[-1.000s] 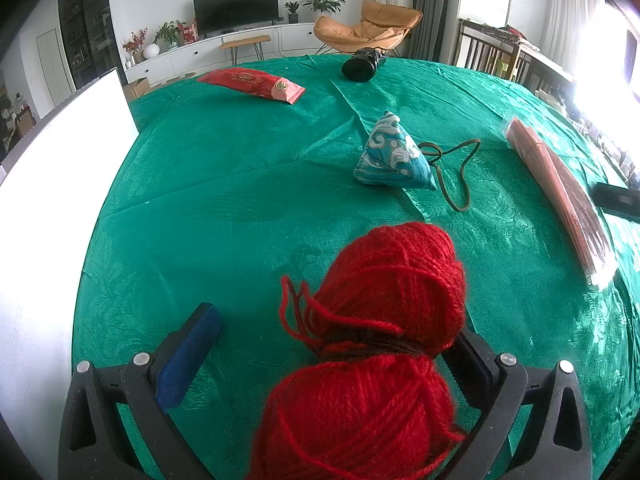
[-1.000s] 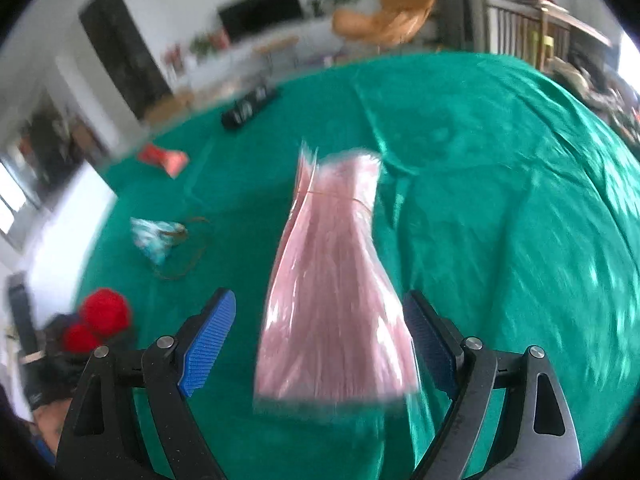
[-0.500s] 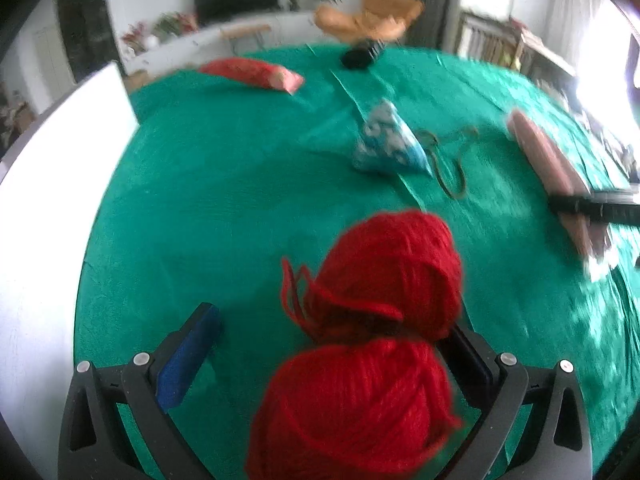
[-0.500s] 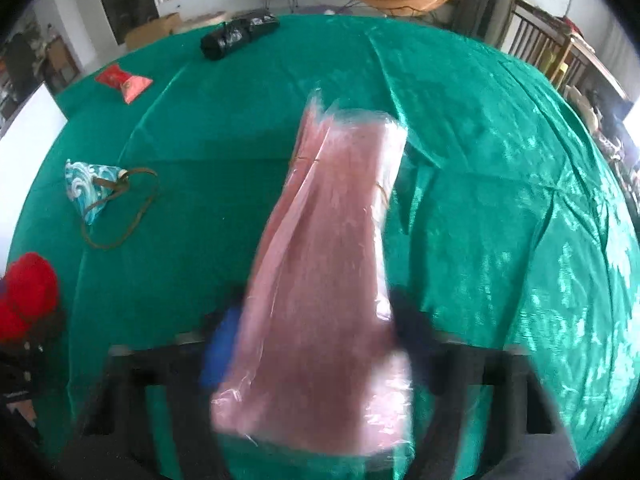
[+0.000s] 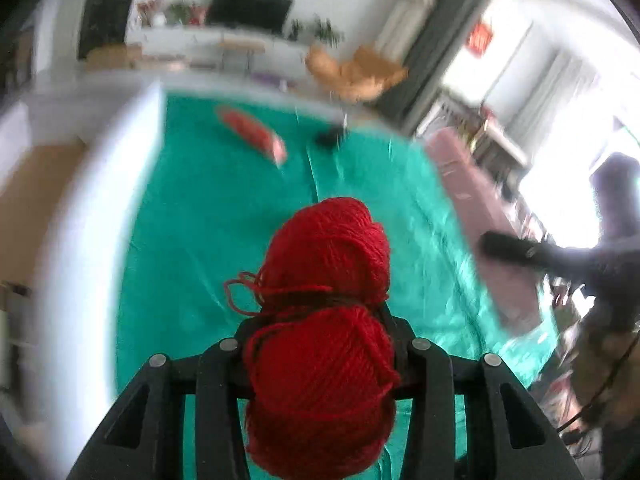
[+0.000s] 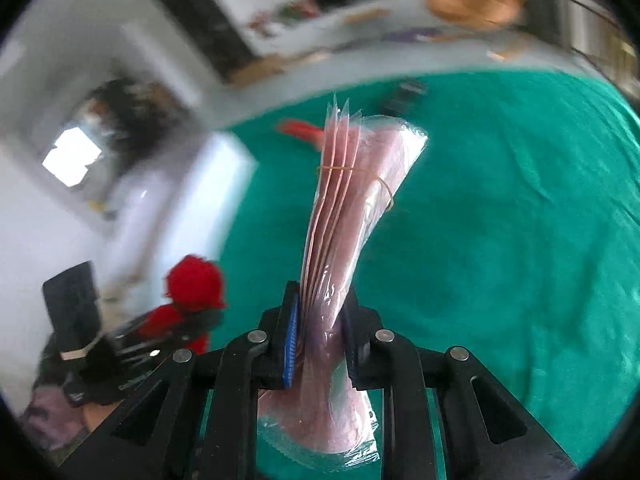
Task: Organize soft objects
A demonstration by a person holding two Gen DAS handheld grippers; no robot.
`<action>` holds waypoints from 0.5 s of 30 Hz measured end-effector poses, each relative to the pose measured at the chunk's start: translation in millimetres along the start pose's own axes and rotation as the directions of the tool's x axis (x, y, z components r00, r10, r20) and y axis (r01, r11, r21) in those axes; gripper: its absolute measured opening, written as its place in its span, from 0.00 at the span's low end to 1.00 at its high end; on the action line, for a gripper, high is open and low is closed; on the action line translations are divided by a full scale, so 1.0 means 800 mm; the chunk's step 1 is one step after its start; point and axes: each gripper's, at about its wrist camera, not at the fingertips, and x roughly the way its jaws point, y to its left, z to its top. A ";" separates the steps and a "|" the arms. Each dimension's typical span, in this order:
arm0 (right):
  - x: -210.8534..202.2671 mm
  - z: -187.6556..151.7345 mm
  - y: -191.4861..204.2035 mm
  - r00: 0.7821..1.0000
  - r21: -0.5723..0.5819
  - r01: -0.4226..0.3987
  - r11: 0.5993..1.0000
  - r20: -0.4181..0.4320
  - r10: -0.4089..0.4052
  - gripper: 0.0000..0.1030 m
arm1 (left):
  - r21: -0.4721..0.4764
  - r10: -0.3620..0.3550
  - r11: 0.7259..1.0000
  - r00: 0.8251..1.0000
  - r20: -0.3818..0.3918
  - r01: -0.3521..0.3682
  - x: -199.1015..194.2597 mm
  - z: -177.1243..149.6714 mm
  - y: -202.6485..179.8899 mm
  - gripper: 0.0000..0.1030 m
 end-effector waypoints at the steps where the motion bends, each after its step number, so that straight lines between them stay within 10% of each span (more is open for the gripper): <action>1: -0.002 0.011 0.043 0.998 -0.045 -0.064 0.997 0.008 0.065 0.20 | 0.011 0.041 0.999 0.998 0.049 -0.042 -0.030 0.011 0.009 0.41; 5: 0.020 0.041 0.180 0.960 -0.158 -0.278 0.948 -0.020 0.278 0.23 | -0.034 0.269 0.963 0.951 0.150 -0.267 -0.123 0.037 0.074 0.50; 7: 0.046 0.046 0.237 0.939 -0.185 -0.344 0.921 -0.043 0.342 0.47 | -0.097 0.437 0.899 0.886 0.156 -0.427 -0.152 0.039 0.119 0.84; 8: 0.064 0.049 0.262 0.925 -0.189 -0.380 0.905 -0.060 0.376 0.77 | -0.138 0.523 0.851 0.837 0.158 -0.506 -0.162 0.036 0.141 0.99; 9: 0.077 0.050 0.278 0.919 -0.190 -0.395 0.899 -0.073 0.389 0.76 | -0.195 0.615 0.787 0.768 0.177 -0.585 -0.177 0.029 0.168 1.00; 11: 0.095 0.049 0.295 0.925 -0.197 -0.380 0.904 -0.082 0.371 0.76 | -0.246 0.697 0.713 0.702 0.147 -0.656 -0.191 0.019 0.200 1.00; 15: 0.088 0.036 0.244 0.959 -0.200 -0.280 0.939 -0.017 0.283 0.76 | -0.305 0.686 0.711 0.720 0.105 -0.634 -0.206 -0.003 0.220 1.00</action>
